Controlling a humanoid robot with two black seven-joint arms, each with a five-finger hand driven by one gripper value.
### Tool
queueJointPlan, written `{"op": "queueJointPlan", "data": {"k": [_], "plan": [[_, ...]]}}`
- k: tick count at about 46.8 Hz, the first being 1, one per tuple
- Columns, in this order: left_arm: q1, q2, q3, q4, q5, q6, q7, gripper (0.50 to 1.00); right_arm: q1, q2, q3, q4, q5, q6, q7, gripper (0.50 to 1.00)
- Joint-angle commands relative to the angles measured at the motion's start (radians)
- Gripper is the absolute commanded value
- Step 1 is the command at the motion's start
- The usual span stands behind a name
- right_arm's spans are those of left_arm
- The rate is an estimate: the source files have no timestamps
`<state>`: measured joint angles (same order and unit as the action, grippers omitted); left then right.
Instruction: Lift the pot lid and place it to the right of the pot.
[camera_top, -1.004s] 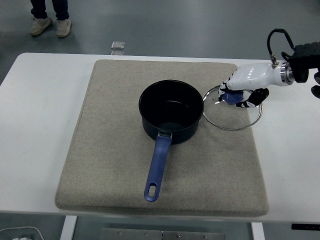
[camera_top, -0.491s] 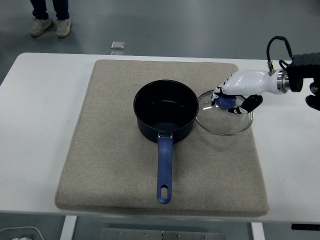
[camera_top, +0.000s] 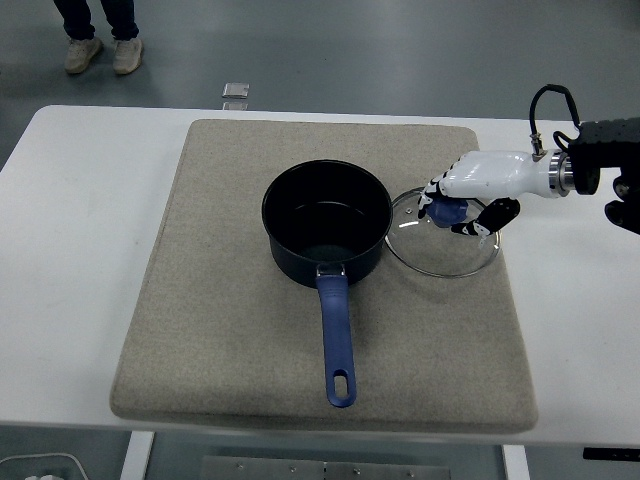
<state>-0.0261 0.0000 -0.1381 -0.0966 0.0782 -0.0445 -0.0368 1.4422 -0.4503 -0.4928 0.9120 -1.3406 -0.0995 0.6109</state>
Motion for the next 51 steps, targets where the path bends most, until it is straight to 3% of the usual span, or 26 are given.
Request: {"op": "queueJointPlan", "data": {"k": [1, 4, 9, 12, 14, 31, 43, 51], "plan": [[0.0, 0.0, 0.0, 0.0, 0.0, 0.0, 0.0, 1.0, 0.0, 0.001, 0.0, 0.001, 0.008, 0.001, 0.0, 0.676], [0.0, 0.0, 0.0, 0.0, 0.0, 0.0, 0.0, 1.0, 0.0, -0.001, 0.0, 0.001, 0.008, 0.001, 0.0, 0.682], [0.0, 0.0, 0.0, 0.0, 0.0, 0.0, 0.0, 1.0, 0.0, -0.002, -0.001, 0.001, 0.009, 0.001, 0.0, 0.739], [0.0, 0.0, 0.0, 0.0, 0.0, 0.0, 0.0, 1.0, 0.0, -0.002, 0.0, 0.001, 0.011, 0.001, 0.0, 0.856], [0.0, 0.0, 0.0, 0.0, 0.0, 0.0, 0.0, 1.0, 0.0, -0.002, 0.0, 0.001, 0.012, 0.001, 0.0, 0.895], [0.0, 0.0, 0.0, 0.0, 0.0, 0.0, 0.0, 1.0, 0.015, -0.013, 0.003, -0.01, 0.018, 0.001, 0.0, 0.897], [0.0, 0.0, 0.0, 0.0, 0.0, 0.0, 0.0, 1.0, 0.144, -0.016, 0.016, -0.036, 0.021, -0.002, 0.0, 0.897], [0.0, 0.0, 0.0, 0.0, 0.0, 0.0, 0.0, 1.0, 0.149, -0.001, 0.195, -0.041, 0.116, -0.003, 0.0, 0.897]]}}
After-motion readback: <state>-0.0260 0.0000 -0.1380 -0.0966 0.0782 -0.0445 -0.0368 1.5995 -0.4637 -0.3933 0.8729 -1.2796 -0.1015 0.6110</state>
